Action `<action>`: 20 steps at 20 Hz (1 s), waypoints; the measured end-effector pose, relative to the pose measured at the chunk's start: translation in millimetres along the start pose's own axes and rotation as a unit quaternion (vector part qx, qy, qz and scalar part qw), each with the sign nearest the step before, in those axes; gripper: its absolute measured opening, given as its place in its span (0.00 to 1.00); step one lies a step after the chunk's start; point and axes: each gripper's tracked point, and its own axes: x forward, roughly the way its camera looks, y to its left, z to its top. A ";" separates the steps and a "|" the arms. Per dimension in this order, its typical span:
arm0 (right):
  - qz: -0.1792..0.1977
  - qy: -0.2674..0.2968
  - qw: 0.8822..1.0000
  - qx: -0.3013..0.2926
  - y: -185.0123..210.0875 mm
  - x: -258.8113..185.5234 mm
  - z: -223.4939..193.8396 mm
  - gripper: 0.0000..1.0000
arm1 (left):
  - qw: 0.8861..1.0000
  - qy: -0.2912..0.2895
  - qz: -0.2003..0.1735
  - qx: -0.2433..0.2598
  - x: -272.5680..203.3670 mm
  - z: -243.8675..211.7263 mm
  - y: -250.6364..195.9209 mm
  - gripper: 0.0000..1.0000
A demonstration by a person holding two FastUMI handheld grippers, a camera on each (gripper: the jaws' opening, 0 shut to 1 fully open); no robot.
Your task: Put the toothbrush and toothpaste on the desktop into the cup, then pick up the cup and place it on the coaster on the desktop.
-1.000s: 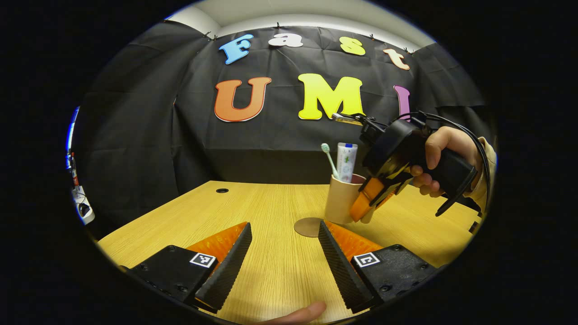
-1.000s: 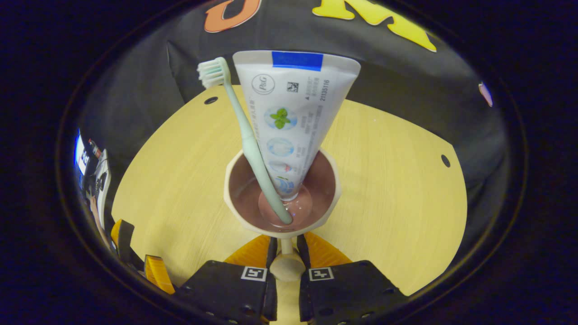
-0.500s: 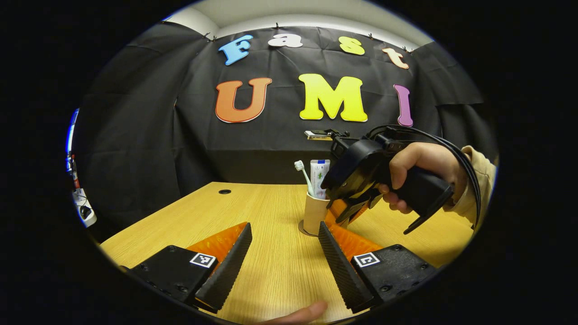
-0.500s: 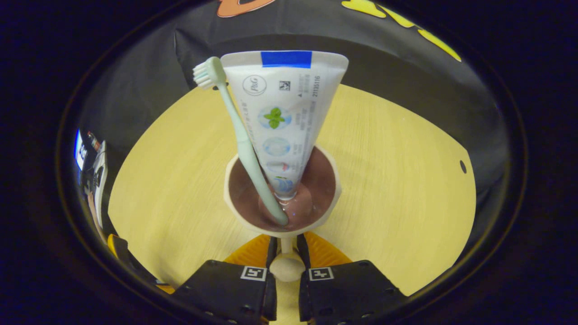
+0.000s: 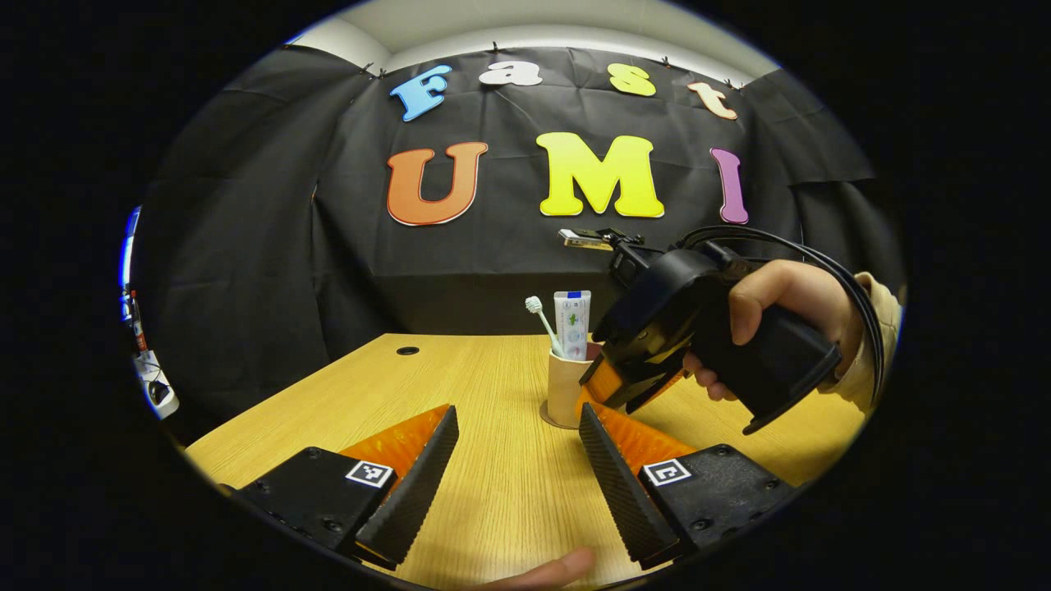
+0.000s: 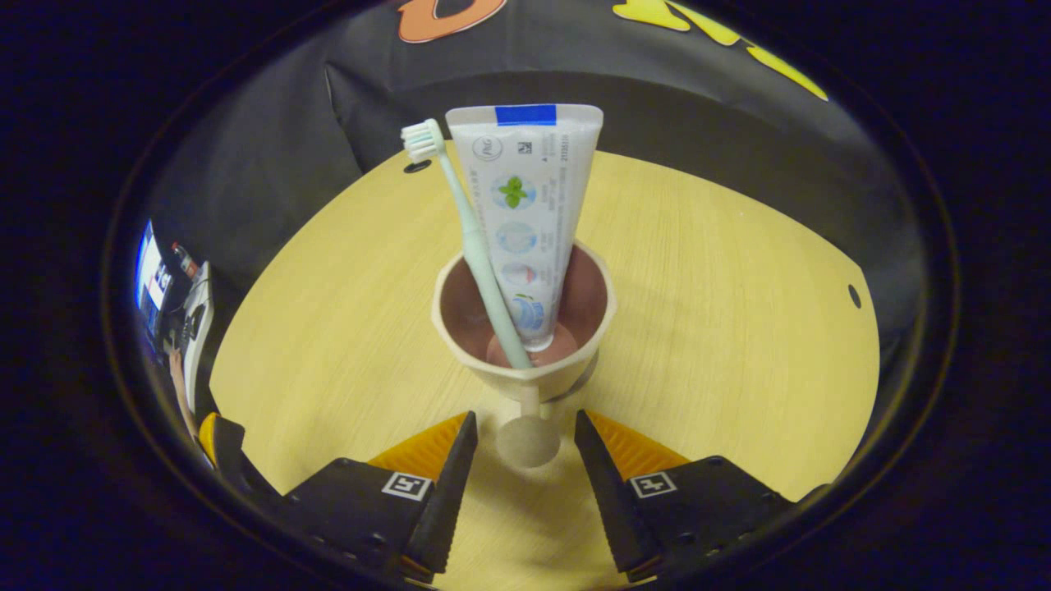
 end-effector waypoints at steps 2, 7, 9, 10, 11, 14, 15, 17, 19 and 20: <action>0.009 -0.019 1.000 0.004 1.5 -7.0 -0.6 0.92 | 1.000 0.006 -0.002 -0.002 1.7 -1.3 -3.6 0.95; 0.018 -0.078 0.997 0.013 -10.4 -36.2 -2.9 0.97 | 1.000 0.016 0.001 0.001 4.5 0.4 -10.9 0.94; -0.003 -0.118 0.993 0.015 -27.1 -54.6 -5.1 0.97 | 1.000 0.017 0.003 0.005 7.2 2.5 -14.5 0.95; -0.011 -0.137 0.990 0.019 -35.0 -63.3 -7.1 0.97 | 1.000 0.018 0.002 0.004 7.9 3.6 -17.3 0.95; -0.012 -0.155 0.987 0.027 -40.9 -72.4 -10.5 0.97 | 1.000 0.020 0.002 0.003 9.8 5.2 -20.1 0.94; -0.019 -0.202 0.978 0.049 -66.3 -97.5 -25.7 0.96 | 1.000 0.027 0.002 0.004 11.7 6.5 -29.8 0.95; -0.031 -0.220 0.974 0.047 -79.0 -106.5 -30.3 0.96 | 1.000 0.026 0.004 0.003 11.9 9.9 -33.3 0.95; -0.064 -0.257 0.963 0.049 -104.8 -125.9 -41.2 0.96 | 1.000 0.026 0.003 0.008 11.9 13.0 -41.7 0.95; -0.090 -0.296 0.949 0.066 -124.5 -144.5 -56.7 0.96 | 1.000 0.025 0.010 0.011 12.2 16.4 -45.6 0.95; -0.098 -0.313 0.942 0.076 -131.9 -153.7 -65.9 0.94 | 1.000 0.021 0.013 0.011 12.0 19.5 -48.5 0.95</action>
